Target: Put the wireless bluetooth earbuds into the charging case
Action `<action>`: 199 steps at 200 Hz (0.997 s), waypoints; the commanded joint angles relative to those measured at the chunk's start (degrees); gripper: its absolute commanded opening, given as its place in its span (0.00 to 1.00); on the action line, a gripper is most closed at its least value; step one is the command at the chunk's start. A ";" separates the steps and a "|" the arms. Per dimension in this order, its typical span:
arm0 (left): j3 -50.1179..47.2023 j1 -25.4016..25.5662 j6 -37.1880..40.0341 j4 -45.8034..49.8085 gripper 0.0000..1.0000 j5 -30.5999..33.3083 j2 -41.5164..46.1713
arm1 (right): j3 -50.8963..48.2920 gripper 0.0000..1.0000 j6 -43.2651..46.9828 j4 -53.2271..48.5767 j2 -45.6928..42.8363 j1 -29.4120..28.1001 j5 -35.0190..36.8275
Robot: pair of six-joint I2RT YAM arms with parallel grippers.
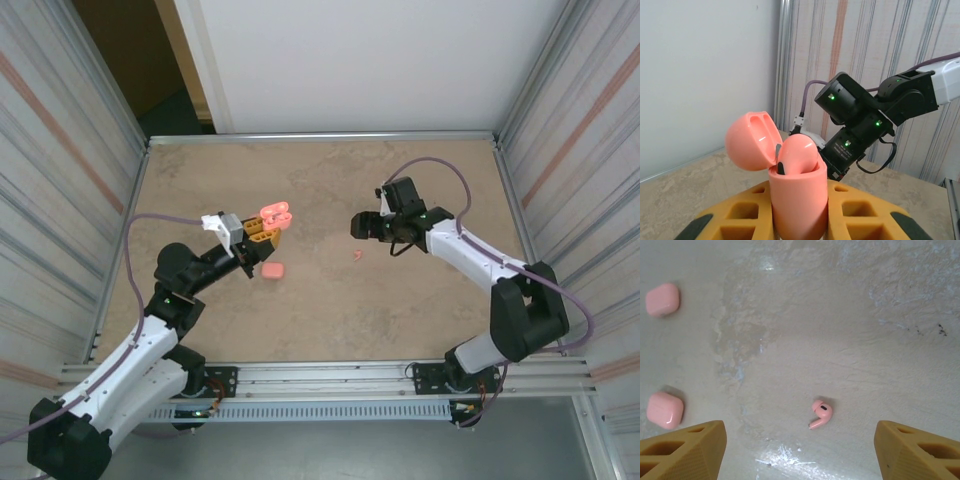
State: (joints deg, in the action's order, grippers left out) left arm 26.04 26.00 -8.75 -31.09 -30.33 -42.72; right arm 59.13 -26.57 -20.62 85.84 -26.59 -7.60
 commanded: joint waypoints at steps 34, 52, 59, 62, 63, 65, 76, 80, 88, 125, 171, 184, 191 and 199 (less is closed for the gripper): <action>0.73 0.27 1.57 0.06 0.00 0.96 1.70 | 4.46 0.68 -1.64 -3.64 5.80 -1.06 -0.53; 0.68 0.26 1.63 0.12 0.00 1.00 1.64 | 5.55 0.62 -2.10 -3.81 7.86 -1.34 -1.43; 0.68 0.27 1.58 0.11 0.00 0.99 1.70 | 5.98 0.60 -2.13 -4.11 8.79 -1.53 -1.39; 0.72 0.28 1.55 0.10 0.00 1.04 1.68 | 6.12 0.59 -2.12 -4.22 9.11 -1.61 -1.31; 0.70 0.28 1.59 0.13 0.00 1.05 1.72 | 6.23 0.59 -2.10 -4.28 9.23 -1.57 -1.29; 0.68 0.24 1.60 0.15 0.00 0.99 1.75 | 6.38 0.59 -2.09 -4.39 9.47 -1.68 -1.22; 0.65 0.22 1.72 0.28 0.00 0.98 1.67 | 6.94 0.56 -2.09 -5.03 10.62 -2.00 -0.93; 0.53 0.24 1.72 0.28 0.00 1.00 1.72 | 7.10 0.56 -2.16 -5.13 11.01 -2.05 -0.83; 0.61 0.22 1.81 0.42 0.00 1.02 1.82 | 7.31 0.52 -2.22 -5.31 11.78 -2.10 -0.82; 0.76 0.26 1.92 0.68 0.00 1.06 1.83 | 7.43 0.43 -2.46 -5.66 14.75 -2.23 -0.94; 0.93 0.23 2.05 1.01 0.00 1.05 1.77 | 7.49 0.36 -2.45 -6.06 17.20 -2.23 -0.80; 0.89 0.27 2.07 1.03 0.00 1.01 1.84 | 7.49 0.36 -2.41 -6.03 17.64 -2.31 -0.95; 0.90 0.27 2.08 1.03 0.00 0.98 1.77 | 7.41 0.36 -2.43 -6.02 17.82 -2.31 -0.93; 1.02 0.20 2.12 1.03 0.00 0.99 1.82 | 7.40 0.36 -2.37 -5.94 18.04 -2.29 -1.08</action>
State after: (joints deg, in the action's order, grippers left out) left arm 26.04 26.00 -7.68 -29.76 -29.93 -41.91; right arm 65.14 -28.10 -25.26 102.72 -28.60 -7.94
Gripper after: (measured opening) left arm 0.218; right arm 0.360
